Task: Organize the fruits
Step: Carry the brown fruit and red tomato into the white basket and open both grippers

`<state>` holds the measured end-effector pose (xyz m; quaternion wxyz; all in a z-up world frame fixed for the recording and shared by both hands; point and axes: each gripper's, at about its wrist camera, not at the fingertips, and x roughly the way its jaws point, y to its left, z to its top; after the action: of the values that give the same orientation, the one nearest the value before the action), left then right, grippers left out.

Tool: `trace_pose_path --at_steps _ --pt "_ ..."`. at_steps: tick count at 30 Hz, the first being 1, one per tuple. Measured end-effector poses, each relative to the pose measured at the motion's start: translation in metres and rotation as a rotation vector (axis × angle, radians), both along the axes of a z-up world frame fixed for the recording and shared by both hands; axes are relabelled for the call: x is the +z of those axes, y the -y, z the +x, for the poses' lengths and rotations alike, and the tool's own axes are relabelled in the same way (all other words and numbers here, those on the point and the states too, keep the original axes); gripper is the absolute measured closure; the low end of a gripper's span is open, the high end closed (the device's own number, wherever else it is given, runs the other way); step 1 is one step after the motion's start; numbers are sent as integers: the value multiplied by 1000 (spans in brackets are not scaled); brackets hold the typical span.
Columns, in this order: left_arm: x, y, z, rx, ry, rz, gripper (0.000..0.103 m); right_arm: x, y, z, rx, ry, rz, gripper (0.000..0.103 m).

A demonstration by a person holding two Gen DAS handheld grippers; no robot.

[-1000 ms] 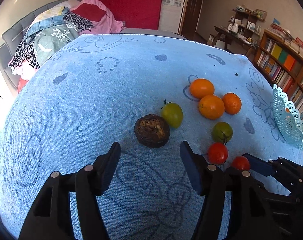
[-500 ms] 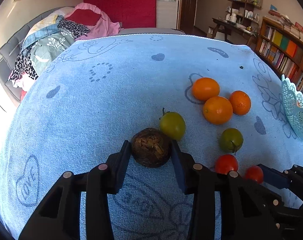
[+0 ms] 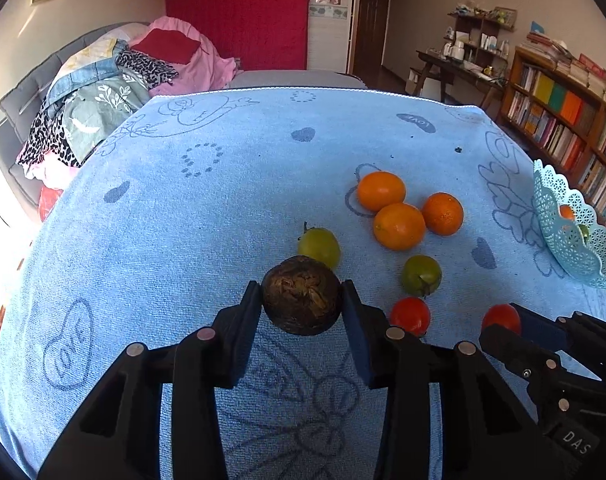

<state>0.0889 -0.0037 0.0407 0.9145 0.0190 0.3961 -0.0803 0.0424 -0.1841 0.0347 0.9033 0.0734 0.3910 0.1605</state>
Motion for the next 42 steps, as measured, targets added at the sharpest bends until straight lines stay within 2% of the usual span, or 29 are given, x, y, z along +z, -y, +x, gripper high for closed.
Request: trace_pose_path --at_steps 10,21,30,42 --pt "38 27 -18 -55 87 -3 62 38 35 -10 -88 95 42 74" --pt "73 77 -26 -141 159 -7 62 77 117 -28 -281 199 84 74" --pt "83 131 -25 -235 173 -15 62 89 177 -36 -428 221 133 74" --pt "79 195 -14 -369 145 -59 62 75 212 -30 -530 171 157 74"
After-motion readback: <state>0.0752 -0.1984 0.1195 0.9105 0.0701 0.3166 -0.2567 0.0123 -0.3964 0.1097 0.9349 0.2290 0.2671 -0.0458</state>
